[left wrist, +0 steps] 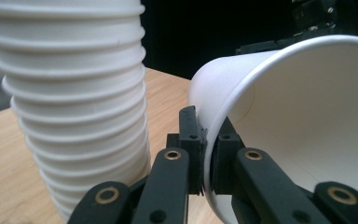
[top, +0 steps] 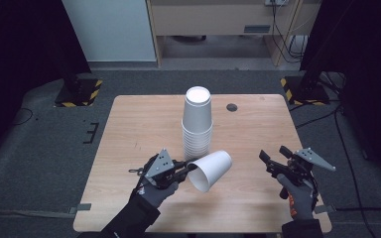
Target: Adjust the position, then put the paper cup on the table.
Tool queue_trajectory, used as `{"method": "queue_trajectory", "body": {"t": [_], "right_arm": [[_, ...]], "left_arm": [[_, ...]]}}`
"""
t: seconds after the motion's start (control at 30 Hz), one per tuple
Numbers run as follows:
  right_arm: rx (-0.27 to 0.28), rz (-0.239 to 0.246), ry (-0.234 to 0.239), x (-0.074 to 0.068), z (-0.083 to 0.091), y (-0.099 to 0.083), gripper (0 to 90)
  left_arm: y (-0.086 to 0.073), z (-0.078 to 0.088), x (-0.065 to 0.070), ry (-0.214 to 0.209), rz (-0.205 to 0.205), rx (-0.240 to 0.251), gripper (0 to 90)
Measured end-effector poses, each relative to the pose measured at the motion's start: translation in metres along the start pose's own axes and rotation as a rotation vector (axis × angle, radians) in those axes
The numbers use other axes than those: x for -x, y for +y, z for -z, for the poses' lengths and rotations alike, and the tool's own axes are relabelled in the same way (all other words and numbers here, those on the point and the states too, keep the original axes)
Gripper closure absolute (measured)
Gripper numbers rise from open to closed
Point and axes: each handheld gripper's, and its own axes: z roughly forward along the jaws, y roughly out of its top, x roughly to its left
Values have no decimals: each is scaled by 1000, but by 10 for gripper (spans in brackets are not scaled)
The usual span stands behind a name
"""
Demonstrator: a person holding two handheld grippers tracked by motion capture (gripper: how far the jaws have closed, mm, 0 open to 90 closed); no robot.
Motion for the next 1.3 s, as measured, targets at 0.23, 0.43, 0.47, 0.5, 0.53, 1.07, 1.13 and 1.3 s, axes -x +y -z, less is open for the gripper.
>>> {"method": "queue_trajectory", "body": {"t": [0.23,0.43,0.47,0.5,0.53,1.07,1.13,1.3], "right_arm": [[-41,40,-37,4,-1,-8,110],[-70,53,-51,5,-3,-11,110],[-70,56,-53,5,-3,-11,110],[-71,53,-55,6,-3,-12,110],[-71,52,-56,6,-3,-12,110],[-99,87,-80,7,-5,-17,111],[-100,89,-78,7,-5,-17,111],[-105,89,-78,7,-6,-17,110]], "left_arm": [[-13,11,-5,-11,19,-18,851],[-19,15,-7,-12,15,-43,851],[-21,17,-8,-7,11,-49,851],[-22,18,-8,-3,11,-54,850],[-23,20,-9,0,17,-53,850],[-43,51,-22,30,40,-104,850],[-44,56,-23,33,48,-107,850],[-48,64,-27,41,58,-119,849]]}}
